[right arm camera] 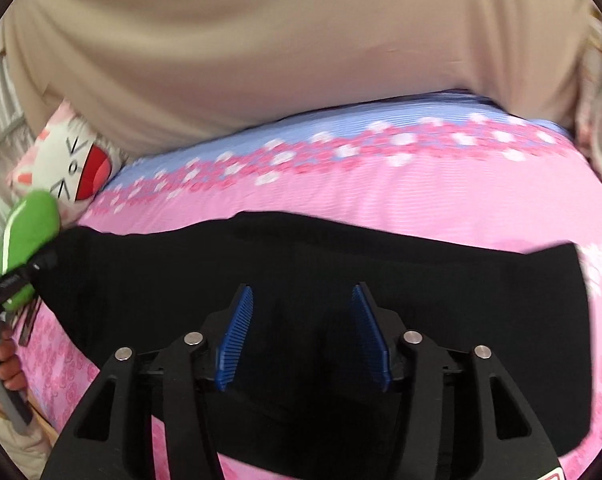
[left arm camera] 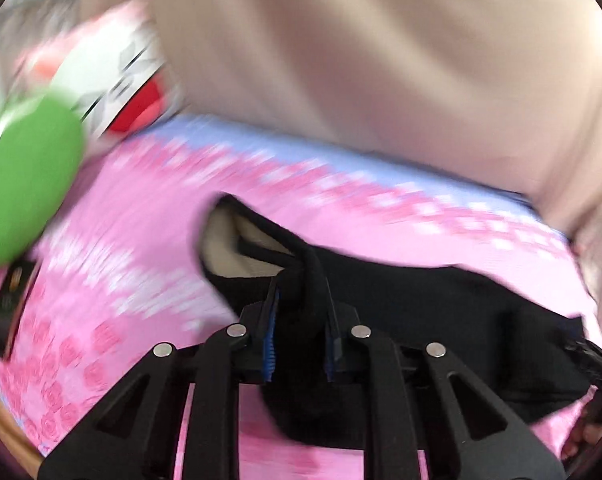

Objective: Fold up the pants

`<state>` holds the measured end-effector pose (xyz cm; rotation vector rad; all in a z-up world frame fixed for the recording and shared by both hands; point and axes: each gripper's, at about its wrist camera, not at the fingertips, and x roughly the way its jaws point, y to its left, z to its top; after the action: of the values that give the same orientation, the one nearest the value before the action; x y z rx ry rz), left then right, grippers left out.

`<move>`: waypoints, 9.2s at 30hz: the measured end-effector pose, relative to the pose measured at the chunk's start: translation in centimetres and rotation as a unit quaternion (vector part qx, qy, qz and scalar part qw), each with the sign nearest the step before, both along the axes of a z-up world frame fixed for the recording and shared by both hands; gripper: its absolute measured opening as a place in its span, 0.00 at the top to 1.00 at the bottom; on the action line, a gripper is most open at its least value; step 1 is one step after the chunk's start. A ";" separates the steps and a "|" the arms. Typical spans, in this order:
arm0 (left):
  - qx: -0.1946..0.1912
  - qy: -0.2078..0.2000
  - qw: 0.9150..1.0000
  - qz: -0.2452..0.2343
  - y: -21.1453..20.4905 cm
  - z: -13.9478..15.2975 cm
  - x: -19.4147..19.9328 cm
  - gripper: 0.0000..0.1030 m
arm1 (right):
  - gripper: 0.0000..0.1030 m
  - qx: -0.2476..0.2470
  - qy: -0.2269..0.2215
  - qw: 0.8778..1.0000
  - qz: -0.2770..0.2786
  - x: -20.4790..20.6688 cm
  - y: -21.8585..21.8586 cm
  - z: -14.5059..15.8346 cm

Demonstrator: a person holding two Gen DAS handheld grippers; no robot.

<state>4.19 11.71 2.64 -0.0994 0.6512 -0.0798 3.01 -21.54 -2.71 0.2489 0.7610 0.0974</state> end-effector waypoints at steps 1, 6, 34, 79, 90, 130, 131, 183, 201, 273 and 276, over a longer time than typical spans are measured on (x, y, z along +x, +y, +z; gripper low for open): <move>0.008 -0.011 1.000 -0.025 -2.3 0.9 -0.4 0.84 | 0.49 0.004 -0.006 1.000 -0.012 -0.8 -1.2 0.1; 0.059 0.008 0.987 -0.146 -16.1 -0.4 -1.5 0.82 | 0.49 0.032 -0.018 0.998 -0.059 -4.3 -6.6 -0.1; 0.095 0.008 0.995 0.017 -2.8 -1.9 -5.8 0.12 | 0.80 0.131 0.047 0.985 0.103 0.4 5.0 -4.1; 0.005 0.117 0.985 -0.128 -14.6 -6.1 -1.5 0.09 | 0.68 0.103 0.014 0.989 -0.102 -9.6 -15.3 -5.9; -0.101 0.187 0.963 -0.165 -16.9 -10.0 2.9 0.32 | 0.38 0.132 0.031 0.983 -0.127 -8.5 -18.0 -7.0; 0.093 0.083 0.990 -0.064 -9.3 -7.5 -2.9 0.29 | 0.90 0.011 0.038 0.999 0.017 2.2 -5.4 -1.1; 0.097 0.081 0.990 -0.064 -9.5 -7.7 -2.8 0.28 | 0.86 -0.014 0.062 0.998 0.004 2.7 -5.4 -2.6; -0.033 0.065 0.967 -0.246 -17.8 -2.1 -5.4 0.94 | 0.96 0.020 0.022 0.992 0.123 -5.4 -3.2 -1.4; -0.034 0.081 0.969 -0.230 -12.7 -4.0 -8.3 0.56 | 0.72 0.162 0.030 0.982 0.095 -8.1 -10.7 -2.0; 0.118 0.080 0.988 0.058 -0.7 -7.1 -3.6 0.18 | 0.91 -0.027 0.071 0.982 0.175 7.6 14.2 -3.9; 0.116 0.084 0.988 0.060 -0.1 -7.4 -3.5 0.18 | 0.91 -0.032 0.078 0.982 0.172 8.4 14.7 -4.2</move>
<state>0.72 11.57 -4.77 0.0805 0.8166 0.1221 11.37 -6.81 -6.90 0.0622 0.9570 0.3834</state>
